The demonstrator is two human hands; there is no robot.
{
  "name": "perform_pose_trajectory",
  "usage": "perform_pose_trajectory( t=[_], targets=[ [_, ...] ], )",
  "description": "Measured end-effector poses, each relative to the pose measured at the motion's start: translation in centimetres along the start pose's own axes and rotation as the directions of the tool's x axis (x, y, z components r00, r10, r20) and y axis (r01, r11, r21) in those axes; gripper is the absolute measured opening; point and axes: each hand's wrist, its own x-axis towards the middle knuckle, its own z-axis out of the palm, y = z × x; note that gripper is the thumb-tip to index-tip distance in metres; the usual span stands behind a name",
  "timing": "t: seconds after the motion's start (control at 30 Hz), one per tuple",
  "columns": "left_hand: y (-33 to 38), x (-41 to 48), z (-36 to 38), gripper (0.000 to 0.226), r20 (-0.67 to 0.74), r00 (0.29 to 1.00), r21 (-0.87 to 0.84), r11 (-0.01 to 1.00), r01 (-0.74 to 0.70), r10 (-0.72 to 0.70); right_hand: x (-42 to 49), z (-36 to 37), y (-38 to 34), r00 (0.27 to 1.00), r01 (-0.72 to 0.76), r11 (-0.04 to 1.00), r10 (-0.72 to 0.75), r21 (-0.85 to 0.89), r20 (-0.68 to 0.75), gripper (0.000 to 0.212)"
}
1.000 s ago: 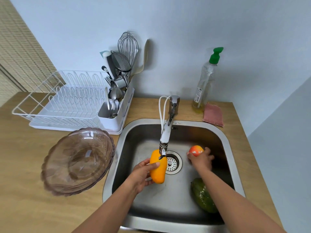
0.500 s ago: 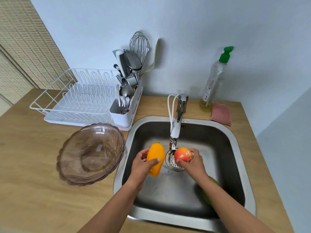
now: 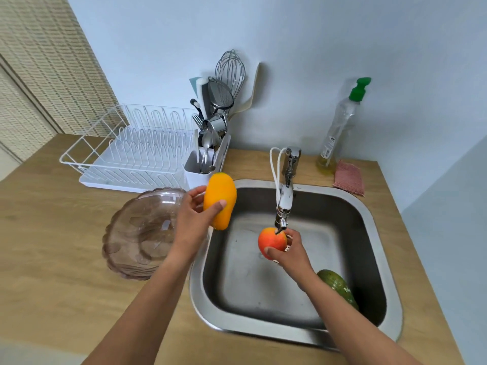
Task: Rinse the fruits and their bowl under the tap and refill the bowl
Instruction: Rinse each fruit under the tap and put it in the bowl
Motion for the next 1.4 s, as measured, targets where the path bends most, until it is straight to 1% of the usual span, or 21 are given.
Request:
perform_pose_trajectory(
  t=[0.1,0.17,0.33,0.5,0.63,0.77,0.87,0.93,1.0,1.03,1.1,1.17,1.23,1.3,1.33,1.4],
  targets=[
    [0.0,1.1,-3.2,0.053,-0.078,0.996,0.08,0.996,-0.034,0.04,0.1,0.1,0.2,1.0,0.005,1.0,-0.005,0.003,-0.019,0.063],
    [-0.6,1.9,-5.5,0.056,-0.136,0.99,0.132,0.991,-0.027,0.045,0.1,0.2,0.4,0.999,0.008,1.0,-0.008,0.005,-0.032,0.061],
    [-3.5,3.8,-9.7,0.058,-0.193,0.981,0.255,0.965,0.059,-0.009,0.0,0.2,0.5,0.999,0.012,1.0,-0.012,-0.008,-0.042,0.061],
    [-5.0,5.1,-12.2,0.061,-0.269,0.961,0.357,0.92,0.161,-0.064,-0.1,0.5,0.5,0.999,0.001,1.0,-0.001,-0.005,-0.045,0.06],
    [-5.7,5.5,-12.8,0.061,-0.293,0.954,0.404,0.896,0.185,-0.066,-0.1,0.8,0.5,0.999,0.0,1.0,-0.001,-0.015,-0.051,0.061],
    [-5.8,5.4,-12.6,0.058,-0.304,0.952,0.436,0.882,0.177,-0.04,-0.1,0.9,0.5,0.999,0.006,1.0,-0.007,-0.024,-0.052,0.06],
    [-5.8,5.3,-12.2,0.063,-0.306,0.952,0.467,0.867,0.173,-0.025,0.0,0.9,0.6,0.999,0.008,1.0,-0.009,-0.026,-0.051,0.06],
    [-5.3,5.1,-11.8,0.067,-0.325,0.946,0.549,0.817,0.176,0.014,0.0,0.8,0.6,0.999,0.009,1.0,-0.01,-0.025,-0.048,0.061],
    [-4.2,4.6,-10.7,0.063,-0.346,0.932,0.64,0.753,0.152,0.106,0.0,0.7,0.6,0.999,0.006,1.0,-0.006,-0.014,-0.047,0.061],
    [-3.4,4.1,-9.9,0.058,-0.337,0.928,0.661,0.742,0.111,0.161,0.0,0.6,0.6,0.999,0.006,1.0,-0.006,-0.008,-0.048,0.06],
    [-2.0,3.0,-7.6,0.045,-0.26,0.926,0.664,0.747,-0.034,0.274,0.0,0.5,0.6,0.999,0.003,1.0,-0.003,0.006,-0.046,0.06],
    [-1.3,1.9,-5.0,0.034,-0.151,0.93,0.56,0.804,-0.199,0.335,0.0,0.3,0.6,0.999,0.007,1.0,-0.006,0.022,-0.047,0.059],
    [-1.3,0.8,-2.4,0.027,-0.045,0.937,0.466,0.837,-0.288,0.347,-0.1,0.2,0.6,0.999,0.007,0.999,-0.005,0.038,-0.045,0.06],
    [-2.0,-0.3,0.0,0.022,0.065,0.945,0.432,0.844,-0.317,0.322,-0.1,-0.1,0.5,0.999,0.009,0.998,-0.006,0.061,-0.047,0.059],
    [-2.6,-0.7,1.1,0.021,0.113,0.951,0.409,0.859,-0.307,0.286,-0.2,-0.2,0.5,0.999,0.008,0.997,-0.004,0.071,-0.051,0.06],
    [-4.1,-1.4,3.2,0.022,0.198,0.969,0.372,0.903,-0.217,0.151,-0.3,-0.5,0.4,0.999,0.007,0.996,-0.002,0.091,-0.054,0.061]
  ],
)
